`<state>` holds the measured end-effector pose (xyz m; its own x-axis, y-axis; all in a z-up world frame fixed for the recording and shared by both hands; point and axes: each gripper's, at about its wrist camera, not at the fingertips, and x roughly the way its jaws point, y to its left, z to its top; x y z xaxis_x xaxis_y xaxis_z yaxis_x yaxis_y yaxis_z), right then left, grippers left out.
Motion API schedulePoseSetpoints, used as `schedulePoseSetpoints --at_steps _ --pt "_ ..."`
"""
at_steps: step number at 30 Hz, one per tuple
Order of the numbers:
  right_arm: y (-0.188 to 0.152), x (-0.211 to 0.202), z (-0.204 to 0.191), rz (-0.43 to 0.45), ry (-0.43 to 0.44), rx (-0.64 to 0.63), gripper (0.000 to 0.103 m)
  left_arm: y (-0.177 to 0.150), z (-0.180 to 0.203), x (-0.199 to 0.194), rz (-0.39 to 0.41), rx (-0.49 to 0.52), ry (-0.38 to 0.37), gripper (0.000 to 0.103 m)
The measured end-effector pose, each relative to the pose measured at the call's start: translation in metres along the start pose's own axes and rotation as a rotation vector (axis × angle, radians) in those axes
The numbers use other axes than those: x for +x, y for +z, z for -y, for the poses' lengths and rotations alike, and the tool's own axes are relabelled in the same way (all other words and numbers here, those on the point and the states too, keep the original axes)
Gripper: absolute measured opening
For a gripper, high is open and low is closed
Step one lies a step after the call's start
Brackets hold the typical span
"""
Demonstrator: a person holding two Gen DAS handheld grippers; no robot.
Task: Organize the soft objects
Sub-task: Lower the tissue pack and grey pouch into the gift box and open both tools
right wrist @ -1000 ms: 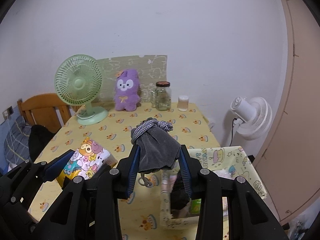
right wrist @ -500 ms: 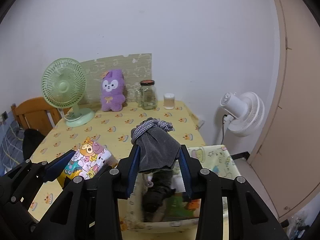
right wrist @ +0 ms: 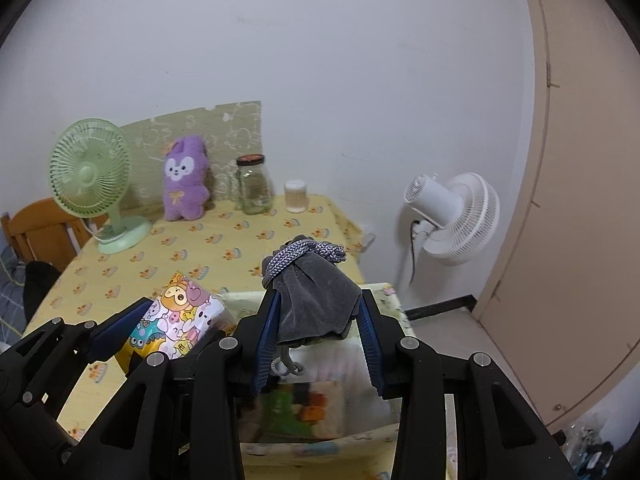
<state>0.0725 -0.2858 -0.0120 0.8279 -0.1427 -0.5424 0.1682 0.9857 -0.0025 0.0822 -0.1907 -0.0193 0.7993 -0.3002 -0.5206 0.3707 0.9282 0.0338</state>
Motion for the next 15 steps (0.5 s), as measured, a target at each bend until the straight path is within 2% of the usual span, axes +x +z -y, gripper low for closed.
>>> schedulePoseSetpoints --at_steps 12,15 --pt "-0.017 0.025 0.031 -0.050 -0.033 0.055 0.042 -0.007 0.028 0.031 -0.054 0.055 -0.058 0.052" --pt "-0.021 0.035 0.035 -0.071 -0.021 0.063 0.042 -0.010 0.034 0.039 -0.074 0.065 -0.062 0.063"
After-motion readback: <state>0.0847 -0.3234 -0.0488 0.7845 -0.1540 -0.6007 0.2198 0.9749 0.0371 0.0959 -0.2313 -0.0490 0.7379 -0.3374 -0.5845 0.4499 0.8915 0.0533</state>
